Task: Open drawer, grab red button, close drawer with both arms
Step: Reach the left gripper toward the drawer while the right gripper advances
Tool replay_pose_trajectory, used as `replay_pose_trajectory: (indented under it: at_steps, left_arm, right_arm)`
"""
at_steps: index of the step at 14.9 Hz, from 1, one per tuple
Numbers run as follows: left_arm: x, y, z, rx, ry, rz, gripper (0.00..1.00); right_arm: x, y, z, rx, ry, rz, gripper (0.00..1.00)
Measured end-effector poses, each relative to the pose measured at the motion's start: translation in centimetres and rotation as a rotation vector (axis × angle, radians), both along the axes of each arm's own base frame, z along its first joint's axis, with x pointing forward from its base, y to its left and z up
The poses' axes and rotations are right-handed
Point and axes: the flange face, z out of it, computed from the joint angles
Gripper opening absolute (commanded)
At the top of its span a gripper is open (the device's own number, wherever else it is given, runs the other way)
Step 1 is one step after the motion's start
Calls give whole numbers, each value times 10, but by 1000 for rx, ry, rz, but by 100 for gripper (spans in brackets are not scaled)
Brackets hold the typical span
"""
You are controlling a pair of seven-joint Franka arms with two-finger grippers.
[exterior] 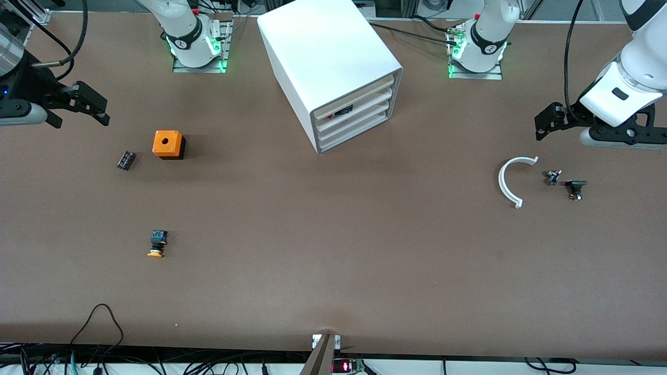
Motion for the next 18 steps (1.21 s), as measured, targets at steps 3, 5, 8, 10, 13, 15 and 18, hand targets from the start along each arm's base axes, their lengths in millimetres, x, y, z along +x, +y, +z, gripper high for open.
replay_pose_trajectory:
  at_steps: [3,5,8,10,13,15,18]
  left_arm:
    - [-7,-6,-5,4,57,-9,100]
    - [-14,-14,-10,-33,121,-15,100]
    - [-18,-27,-15,-126,176,-15,100]
    - [-17,-35,-20,-194,199,-14,100]
    - [-13,-58,-37,-269,245,-36,99]
    - [-10,-76,-53,-325,284,-80,99]
    - [-1,-87,-79,-450,337,-156,99]
  right_arm:
    - [8,-2,-30,-2,59,-4,99]
    - [18,-7,-55,-1,102,-12,99]
    - [38,-12,-99,2,156,-19,99]
    - [56,-16,-131,7,155,-28,99]
    - [82,-22,-180,15,135,-39,99]
    - [94,-22,-208,19,125,-41,99]
    - [110,-21,-246,26,90,-41,99]
